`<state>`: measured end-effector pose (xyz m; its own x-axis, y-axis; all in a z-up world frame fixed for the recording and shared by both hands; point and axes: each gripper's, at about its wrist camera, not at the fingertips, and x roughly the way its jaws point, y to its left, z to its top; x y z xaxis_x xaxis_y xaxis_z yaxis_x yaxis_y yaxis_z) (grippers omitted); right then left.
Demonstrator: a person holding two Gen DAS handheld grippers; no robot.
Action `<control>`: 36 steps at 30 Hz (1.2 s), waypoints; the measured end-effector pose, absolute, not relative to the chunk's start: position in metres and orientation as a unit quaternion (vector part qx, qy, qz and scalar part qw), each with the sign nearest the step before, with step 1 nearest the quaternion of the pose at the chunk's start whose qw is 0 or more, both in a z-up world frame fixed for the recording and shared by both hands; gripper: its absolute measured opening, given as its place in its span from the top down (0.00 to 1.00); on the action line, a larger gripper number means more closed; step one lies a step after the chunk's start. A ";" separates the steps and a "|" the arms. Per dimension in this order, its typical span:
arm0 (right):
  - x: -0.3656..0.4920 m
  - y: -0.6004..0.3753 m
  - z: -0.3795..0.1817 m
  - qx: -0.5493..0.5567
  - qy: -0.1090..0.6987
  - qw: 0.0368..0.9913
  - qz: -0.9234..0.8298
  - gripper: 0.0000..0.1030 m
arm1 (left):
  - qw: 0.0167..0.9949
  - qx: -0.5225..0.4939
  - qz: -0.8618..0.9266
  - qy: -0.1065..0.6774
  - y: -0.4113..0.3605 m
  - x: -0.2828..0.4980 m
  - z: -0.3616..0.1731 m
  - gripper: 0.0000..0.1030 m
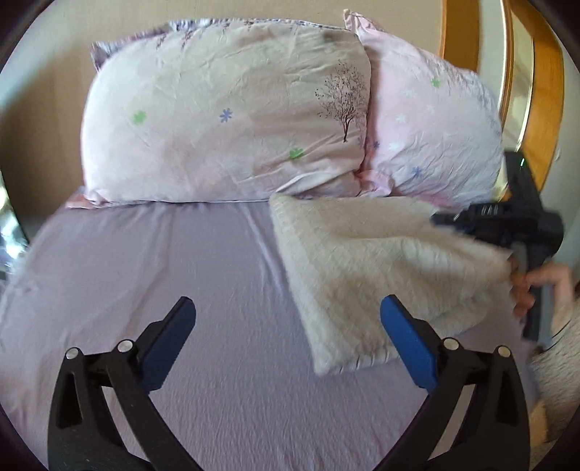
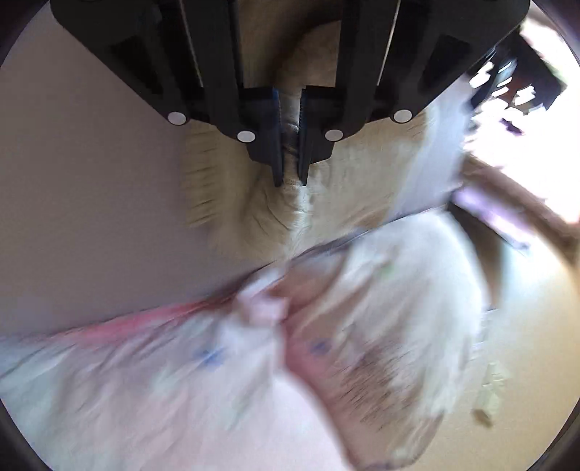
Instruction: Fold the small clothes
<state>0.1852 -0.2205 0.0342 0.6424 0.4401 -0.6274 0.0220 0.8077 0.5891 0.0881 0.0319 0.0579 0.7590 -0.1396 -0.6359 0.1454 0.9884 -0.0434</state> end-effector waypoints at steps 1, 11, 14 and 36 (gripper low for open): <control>0.182 -0.234 0.029 0.304 0.409 0.855 0.094 0.93 | 0.937 0.009 -0.070 0.342 0.030 0.084 0.056 0.02; 0.089 -0.236 0.058 0.207 0.356 0.911 0.040 0.09 | 0.911 -0.052 -0.081 0.401 0.030 0.078 0.026 0.02; 0.062 -0.217 0.047 0.158 0.382 0.910 0.030 0.04 | 0.905 -0.056 -0.074 0.415 0.026 0.079 0.017 0.02; 0.034 -0.128 -0.002 0.016 0.433 0.901 0.014 0.01 | 0.887 0.039 -0.060 0.457 -0.005 0.082 -0.008 0.02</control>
<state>0.0338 -0.1281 -0.0019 0.6250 0.0389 -0.7797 -0.0120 0.9991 0.0402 0.0817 -0.0051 -0.0078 0.5755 -0.0697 -0.8148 0.1418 0.9898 0.0155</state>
